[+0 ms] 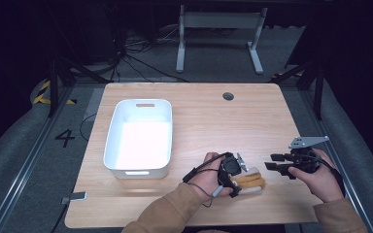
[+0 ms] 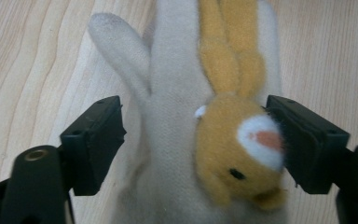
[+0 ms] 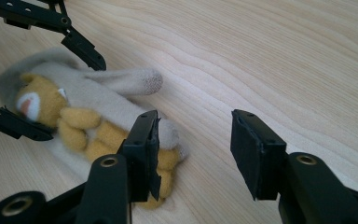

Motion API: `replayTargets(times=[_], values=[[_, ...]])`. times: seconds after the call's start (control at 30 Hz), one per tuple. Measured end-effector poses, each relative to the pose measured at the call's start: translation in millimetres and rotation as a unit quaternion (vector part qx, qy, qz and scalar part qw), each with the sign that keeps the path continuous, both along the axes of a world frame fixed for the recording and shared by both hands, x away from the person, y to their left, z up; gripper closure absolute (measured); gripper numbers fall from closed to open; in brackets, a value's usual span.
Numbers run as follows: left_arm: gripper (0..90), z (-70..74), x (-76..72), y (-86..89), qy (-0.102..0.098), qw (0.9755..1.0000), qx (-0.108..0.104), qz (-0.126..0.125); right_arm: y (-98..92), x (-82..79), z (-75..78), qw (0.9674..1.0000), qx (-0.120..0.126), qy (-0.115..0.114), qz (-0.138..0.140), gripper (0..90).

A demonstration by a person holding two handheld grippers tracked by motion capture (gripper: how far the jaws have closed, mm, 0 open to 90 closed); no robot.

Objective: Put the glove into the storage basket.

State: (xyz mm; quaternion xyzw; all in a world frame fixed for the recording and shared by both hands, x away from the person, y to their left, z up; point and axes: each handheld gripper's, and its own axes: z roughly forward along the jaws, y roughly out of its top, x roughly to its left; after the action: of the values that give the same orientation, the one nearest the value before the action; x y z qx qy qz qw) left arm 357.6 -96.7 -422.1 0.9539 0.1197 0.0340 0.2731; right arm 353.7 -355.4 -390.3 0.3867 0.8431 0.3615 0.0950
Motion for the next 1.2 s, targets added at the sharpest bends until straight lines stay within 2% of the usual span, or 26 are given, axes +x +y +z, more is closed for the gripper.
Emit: replayTargets(times=[0.07, 0.17, 0.3, 0.4, 0.43, 0.7, 0.73, 0.8, 0.83, 0.87, 0.97, 1.2], values=[[22.9, 3.2, 0.2, 2.3, -0.005, 0.9999, -0.01, 0.005, -0.1, -0.4, 0.3, 1.0, 0.001, 0.001, 0.0, 52.5], [22.2, 9.2, -2.1, 4.9, -0.009, 0.9999, -0.011, 0.004, -0.3, -0.5, 0.1, 1.0, 0.003, 0.001, 0.0, 52.3], [19.3, 7.3, -1.1, 3.4, -0.007, 0.9998, -0.018, -0.001, -0.1, -0.6, 0.1, 1.0, 0.001, 0.002, 0.001, 52.0], [17.4, -0.4, 1.3, -0.7, -0.007, 1.0, -0.003, 0.0, -0.1, -1.1, 0.3, 1.0, 0.002, -0.002, 0.001, 51.7], [16.5, -3.0, 1.6, -1.6, 0.002, 1.0, -0.001, 0.001, -0.2, -1.3, 0.3, 1.0, 0.003, -0.002, 0.001, 51.6], [15.6, -17.6, 7.2, -7.6, 0.029, 0.9993, 0.024, -0.008, -2.2, -3.4, 0.2, 1.0, 0.003, -0.004, -0.002, 51.2], [16.3, -19.6, 7.1, -8.3, 0.037, 0.9989, 0.027, -0.009, -2.1, -3.6, 0.2, 1.0, 0.003, -0.004, -0.002, 51.1], [18.7, -20.5, 6.6, -8.8, 0.042, 0.9986, 0.028, -0.011, -1.8, -3.9, 0.1, 1.0, 0.002, -0.004, -0.002, 51.1], [22.5, -20.0, 6.6, -8.6, 0.045, 0.9985, 0.027, -0.014, -1.8, -3.8, 0.0, 1.0, 0.002, -0.004, -0.002, 51.1], [30.0, -18.5, 6.6, -8.0, 0.047, 0.9984, 0.026, -0.017, -1.8, -3.7, -0.1, 1.0, 0.001, -0.004, -0.002, 51.1], [38.6, -17.0, 7.3, -7.1, 0.051, 0.9982, 0.028, -0.015, -1.5, -3.8, 0.0, 1.0, 0.002, -0.005, -0.003, 51.0], [57.2, -9.9, 6.2, -5.7, 0.042, 0.9984, 0.038, 0.001, -1.0, -4.5, 0.8, 0.9999, 0.004, -0.008, -0.005, 51.0]])
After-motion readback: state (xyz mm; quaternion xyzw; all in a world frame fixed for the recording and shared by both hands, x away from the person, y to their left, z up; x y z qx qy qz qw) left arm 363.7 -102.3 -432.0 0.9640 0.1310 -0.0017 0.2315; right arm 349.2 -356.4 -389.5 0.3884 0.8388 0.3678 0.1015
